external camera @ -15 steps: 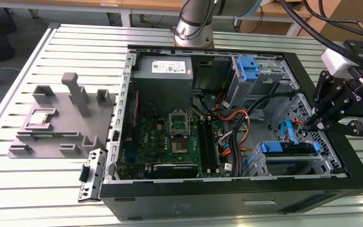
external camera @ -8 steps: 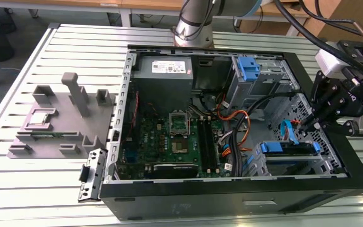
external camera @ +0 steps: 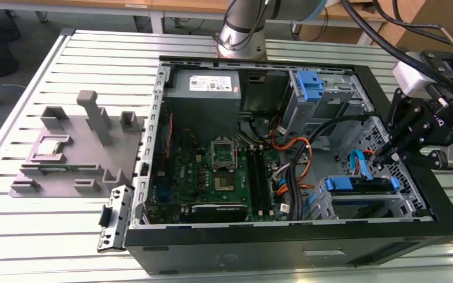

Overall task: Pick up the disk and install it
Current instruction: 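Insert the second disk wire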

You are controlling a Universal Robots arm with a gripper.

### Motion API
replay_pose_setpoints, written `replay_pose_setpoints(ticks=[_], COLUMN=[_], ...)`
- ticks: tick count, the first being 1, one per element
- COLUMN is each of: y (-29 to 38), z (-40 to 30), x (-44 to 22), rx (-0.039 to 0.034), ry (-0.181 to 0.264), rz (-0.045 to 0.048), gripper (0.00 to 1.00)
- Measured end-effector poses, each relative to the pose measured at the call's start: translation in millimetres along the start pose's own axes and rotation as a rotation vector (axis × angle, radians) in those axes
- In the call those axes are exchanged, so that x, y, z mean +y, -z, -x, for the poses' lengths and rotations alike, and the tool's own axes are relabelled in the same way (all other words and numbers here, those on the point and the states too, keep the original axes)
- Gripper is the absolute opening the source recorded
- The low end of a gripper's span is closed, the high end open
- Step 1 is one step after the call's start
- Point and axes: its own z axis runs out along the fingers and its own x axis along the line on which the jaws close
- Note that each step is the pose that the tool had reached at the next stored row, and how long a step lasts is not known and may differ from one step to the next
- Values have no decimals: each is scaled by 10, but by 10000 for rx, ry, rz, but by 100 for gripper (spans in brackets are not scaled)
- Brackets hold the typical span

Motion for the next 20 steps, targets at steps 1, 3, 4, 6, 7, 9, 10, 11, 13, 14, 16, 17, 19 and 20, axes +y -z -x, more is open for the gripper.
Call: replay_pose_setpoints(ticks=[1,3,4,6,7,9,10,11,13,14,16,17,19,20], y=[0,1,0,0,0,1,1,1,1,2,1,1,1,2], z=[-2,-11,-17,-29,-34,-44,-49,-50,-50,-52,-53,-53,-62,-65], x=[8,26,32,43,47,54,56,57,57,58,58,59,59,59], rx=[0,1,-1,-1,-1,-1,-2,-2,-2,-1,-3,-2,-3,-2], ry=[1,3,3,4,4,6,6,6,7,6,6,6,6,6], rz=[-8,-31,-39,-51,-55,-63,-66,-67,-67,-67,-67,-67,-68,-69], gripper=[16,16,16,16,16,16,16,16,16,16,16,16,16,16])
